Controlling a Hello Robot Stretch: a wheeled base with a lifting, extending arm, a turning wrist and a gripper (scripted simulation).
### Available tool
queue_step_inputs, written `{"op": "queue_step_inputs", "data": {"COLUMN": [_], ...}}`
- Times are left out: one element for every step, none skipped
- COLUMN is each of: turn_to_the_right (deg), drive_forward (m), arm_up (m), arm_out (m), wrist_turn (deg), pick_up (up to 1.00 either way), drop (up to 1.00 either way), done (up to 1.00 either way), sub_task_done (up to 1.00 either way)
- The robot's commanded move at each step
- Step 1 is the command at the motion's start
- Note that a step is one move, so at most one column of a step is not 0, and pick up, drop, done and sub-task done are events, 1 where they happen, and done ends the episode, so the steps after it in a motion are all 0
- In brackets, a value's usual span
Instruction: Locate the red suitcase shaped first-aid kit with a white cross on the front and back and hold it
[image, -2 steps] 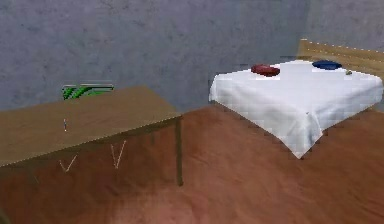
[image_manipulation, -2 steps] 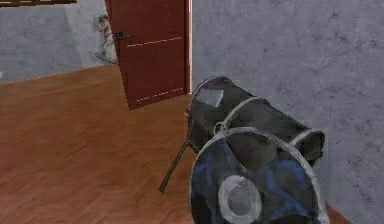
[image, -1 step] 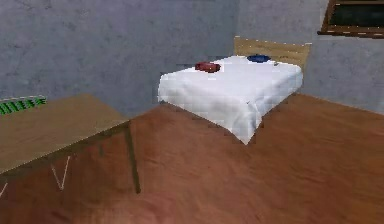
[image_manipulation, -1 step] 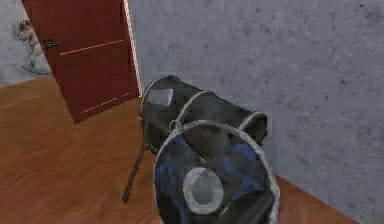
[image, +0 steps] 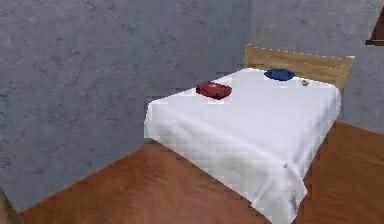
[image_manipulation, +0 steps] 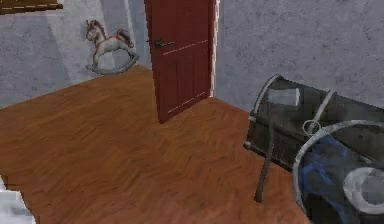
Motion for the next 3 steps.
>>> {"op": "queue_step_inputs", "data": {"turn_to_the_right": [9.0, 0.0, 30.0], "drive_forward": [0.0, 0.15, 0.0], "arm_up": [0.0, 0.0, 0.0], "arm_out": [0.0, 0.0, 0.0], "wrist_turn": [0.0, 0.0, 0.0], "pick_up": [0.0, 0.0, 0.0], "drop": [0.0, 0.0, 0.0], "done": [0.0, 0.0, 0.0], "sub_task_done": [0.0, 0.0, 0.0]}}
